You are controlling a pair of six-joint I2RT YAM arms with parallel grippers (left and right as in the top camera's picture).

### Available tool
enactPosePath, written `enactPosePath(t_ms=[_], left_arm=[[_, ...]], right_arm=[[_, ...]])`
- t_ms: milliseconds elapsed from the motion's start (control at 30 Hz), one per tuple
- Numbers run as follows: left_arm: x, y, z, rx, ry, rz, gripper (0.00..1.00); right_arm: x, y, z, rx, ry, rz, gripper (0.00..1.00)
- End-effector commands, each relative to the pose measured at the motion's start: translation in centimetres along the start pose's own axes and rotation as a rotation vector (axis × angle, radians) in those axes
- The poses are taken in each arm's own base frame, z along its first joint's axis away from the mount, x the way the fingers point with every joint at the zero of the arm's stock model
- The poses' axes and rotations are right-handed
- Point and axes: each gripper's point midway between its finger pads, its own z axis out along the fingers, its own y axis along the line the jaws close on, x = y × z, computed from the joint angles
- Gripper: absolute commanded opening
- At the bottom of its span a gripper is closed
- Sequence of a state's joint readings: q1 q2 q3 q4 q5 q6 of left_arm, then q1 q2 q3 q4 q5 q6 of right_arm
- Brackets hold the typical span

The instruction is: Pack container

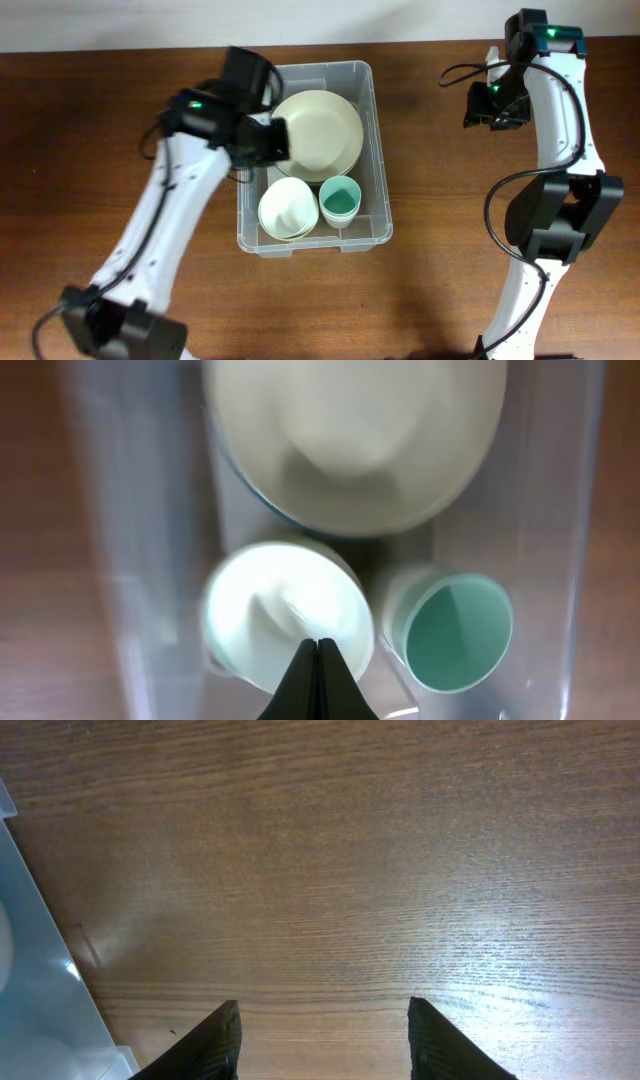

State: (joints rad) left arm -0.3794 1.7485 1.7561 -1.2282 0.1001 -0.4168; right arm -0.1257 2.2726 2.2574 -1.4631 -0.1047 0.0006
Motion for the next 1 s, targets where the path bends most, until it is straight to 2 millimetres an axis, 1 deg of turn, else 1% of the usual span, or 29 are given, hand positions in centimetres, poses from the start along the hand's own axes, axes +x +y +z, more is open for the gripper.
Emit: enactPosePath(t_ms=[0,33,267,400,533,833,967], left_arm=[[2.5,-2.0,3.8,0.037,0.136,0.06,0.01],[2.9,-2.2,4.6,0.031,0.157,0.069,0.01],[3.8,-3.1,7.8,0.016,0.216,0.119,0.01],[4.1,-2.9,9.2,0.001,0.248,0.118,0.01],[4.3,-2.8,9.8,-0.005,0.261,0.116,0.01],[4.1,-2.7,10.0,-0.006,0.254,0.117,0.01],[4.2,-2.7,10.6,-0.003,0.248,0.117,0.01]], right_arm=[[-0.4,0.1,-2.4,0.008,-0.06,0.002,0.49],[-0.4,0.1,-2.4,0.008,-0.06,0.002,0.49],[-0.4,0.1,-2.4,0.008,-0.059,0.002,0.49],[-0.3,0.1,-2.4,0.008,-0.058,0.001,0.49],[-0.3,0.1,-2.4,0.008,-0.057,0.002,0.49],[-0.3,0.1,-2.4,0.009,-0.057,0.001,0.49],[-0.3,0.1,-2.4,0.009,-0.057,0.001,0.49]])
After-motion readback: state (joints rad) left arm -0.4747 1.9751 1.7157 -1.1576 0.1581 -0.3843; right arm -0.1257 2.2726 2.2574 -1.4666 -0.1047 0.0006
